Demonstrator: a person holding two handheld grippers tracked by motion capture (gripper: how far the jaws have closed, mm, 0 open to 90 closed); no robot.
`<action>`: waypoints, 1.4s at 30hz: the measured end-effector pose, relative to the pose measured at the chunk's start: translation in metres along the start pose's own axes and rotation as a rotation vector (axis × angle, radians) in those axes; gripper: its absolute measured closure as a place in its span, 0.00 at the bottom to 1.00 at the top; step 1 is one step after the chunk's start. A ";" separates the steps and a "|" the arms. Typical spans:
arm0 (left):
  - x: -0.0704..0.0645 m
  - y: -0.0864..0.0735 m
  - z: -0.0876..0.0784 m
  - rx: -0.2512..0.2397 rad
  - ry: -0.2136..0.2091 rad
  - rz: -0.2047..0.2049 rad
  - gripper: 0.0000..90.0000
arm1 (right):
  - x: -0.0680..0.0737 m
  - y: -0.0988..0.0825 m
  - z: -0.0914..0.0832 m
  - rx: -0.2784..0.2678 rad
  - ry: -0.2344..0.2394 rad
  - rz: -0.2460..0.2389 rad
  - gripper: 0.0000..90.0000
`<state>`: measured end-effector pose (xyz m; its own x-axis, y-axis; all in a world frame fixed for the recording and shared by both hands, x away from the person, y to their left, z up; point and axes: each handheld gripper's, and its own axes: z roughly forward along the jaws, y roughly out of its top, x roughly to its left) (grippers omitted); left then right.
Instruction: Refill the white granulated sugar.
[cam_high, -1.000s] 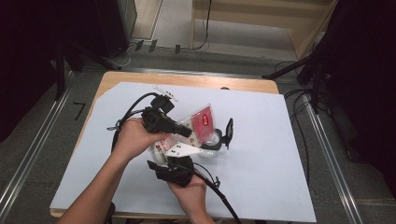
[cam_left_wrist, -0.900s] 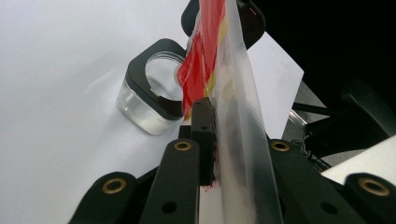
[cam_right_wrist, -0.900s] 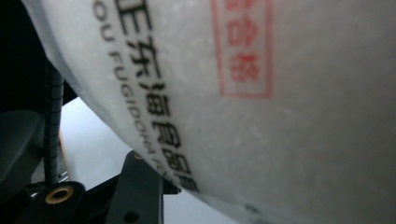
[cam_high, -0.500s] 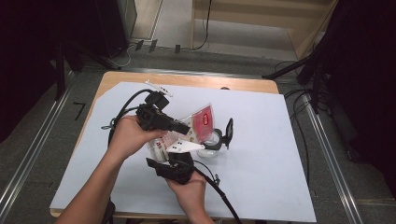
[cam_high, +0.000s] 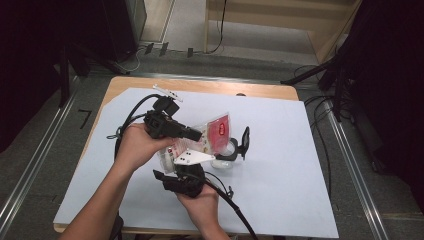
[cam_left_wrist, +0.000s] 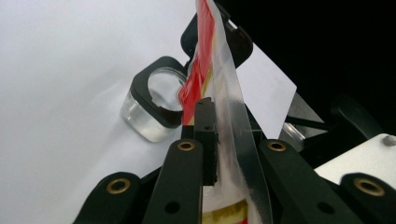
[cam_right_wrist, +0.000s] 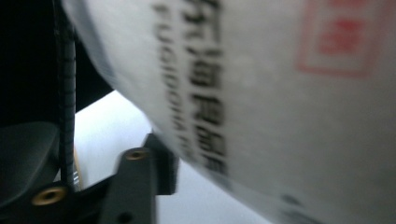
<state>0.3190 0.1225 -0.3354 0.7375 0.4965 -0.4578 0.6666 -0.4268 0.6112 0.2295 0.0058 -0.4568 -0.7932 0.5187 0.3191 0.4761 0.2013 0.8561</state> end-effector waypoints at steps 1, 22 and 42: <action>-0.001 0.000 0.000 -0.007 -0.001 -0.001 0.93 | -0.001 0.001 -0.001 -0.005 0.009 0.000 0.68; 0.005 0.000 -0.001 -0.027 0.026 -0.058 0.94 | -0.002 0.009 0.002 0.012 0.001 -0.015 0.67; -0.001 0.002 -0.003 -0.048 0.030 0.020 0.82 | -0.007 0.011 -0.007 -0.037 0.055 0.049 0.69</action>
<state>0.3194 0.1229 -0.3317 0.7465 0.5113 -0.4258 0.6453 -0.4003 0.6507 0.2380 -0.0010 -0.4467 -0.7892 0.4806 0.3824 0.5016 0.1452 0.8528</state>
